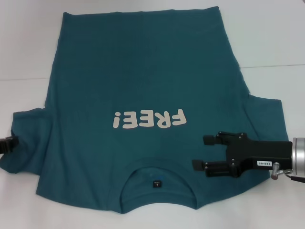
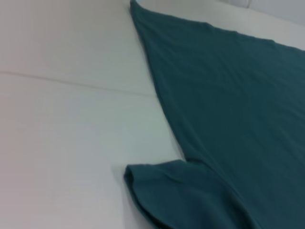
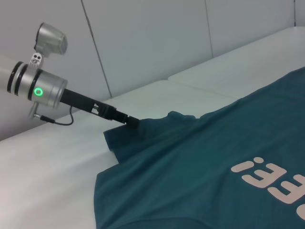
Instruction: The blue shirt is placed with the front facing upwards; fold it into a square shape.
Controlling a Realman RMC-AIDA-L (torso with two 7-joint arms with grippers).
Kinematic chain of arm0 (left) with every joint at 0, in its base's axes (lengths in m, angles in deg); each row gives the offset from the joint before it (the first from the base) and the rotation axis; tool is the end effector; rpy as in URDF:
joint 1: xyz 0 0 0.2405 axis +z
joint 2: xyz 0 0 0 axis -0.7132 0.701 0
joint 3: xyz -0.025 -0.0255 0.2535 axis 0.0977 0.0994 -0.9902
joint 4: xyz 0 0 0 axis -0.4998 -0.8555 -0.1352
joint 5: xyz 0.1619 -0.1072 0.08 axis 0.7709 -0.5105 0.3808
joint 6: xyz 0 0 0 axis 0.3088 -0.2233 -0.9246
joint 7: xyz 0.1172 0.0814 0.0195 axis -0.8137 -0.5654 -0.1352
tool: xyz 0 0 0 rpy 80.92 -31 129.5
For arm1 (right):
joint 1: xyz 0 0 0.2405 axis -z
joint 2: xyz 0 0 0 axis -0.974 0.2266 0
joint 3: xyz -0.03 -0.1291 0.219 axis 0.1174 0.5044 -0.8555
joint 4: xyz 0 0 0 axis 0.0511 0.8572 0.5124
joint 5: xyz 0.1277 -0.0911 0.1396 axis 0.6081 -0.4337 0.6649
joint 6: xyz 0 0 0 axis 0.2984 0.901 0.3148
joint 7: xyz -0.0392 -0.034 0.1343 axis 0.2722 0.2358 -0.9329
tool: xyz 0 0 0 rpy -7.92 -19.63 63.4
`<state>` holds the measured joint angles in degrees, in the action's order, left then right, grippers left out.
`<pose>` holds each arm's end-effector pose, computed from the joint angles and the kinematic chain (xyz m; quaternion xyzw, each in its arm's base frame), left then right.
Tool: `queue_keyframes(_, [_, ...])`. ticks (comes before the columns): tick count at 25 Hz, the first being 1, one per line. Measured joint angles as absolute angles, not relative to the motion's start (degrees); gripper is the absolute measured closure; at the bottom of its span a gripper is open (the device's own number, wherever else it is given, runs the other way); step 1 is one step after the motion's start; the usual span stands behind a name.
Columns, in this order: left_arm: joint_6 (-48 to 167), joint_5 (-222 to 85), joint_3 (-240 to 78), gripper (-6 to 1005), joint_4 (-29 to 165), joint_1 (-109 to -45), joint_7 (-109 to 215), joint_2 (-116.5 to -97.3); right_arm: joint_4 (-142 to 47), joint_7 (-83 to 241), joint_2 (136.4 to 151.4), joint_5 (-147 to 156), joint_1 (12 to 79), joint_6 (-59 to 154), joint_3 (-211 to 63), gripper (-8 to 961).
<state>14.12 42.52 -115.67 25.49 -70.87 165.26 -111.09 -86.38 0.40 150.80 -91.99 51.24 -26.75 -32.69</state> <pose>-0.3571 0.3646 0.0447 -0.7583 -0.5063 -0.1387 0.3867 0.2720 0.3252 -0.0077 -0.9397 0.2271 0.2057 0.1521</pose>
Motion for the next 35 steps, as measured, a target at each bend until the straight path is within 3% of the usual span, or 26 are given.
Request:
queue_keyframes(13, [10.06, 42.52, -115.47, 967, 16.66, -69.10, 167.33, -111.61, -86.57, -0.04, 150.70, -91.81, 51.24, -26.73, -32.91, 23])
queue_keyframes(35, [3.41, 45.58, -116.36, 967, 7.76, -71.81, 171.42, -112.17, -86.71, -0.37, 150.50, -91.83, 51.24, -26.71, -34.23, 22])
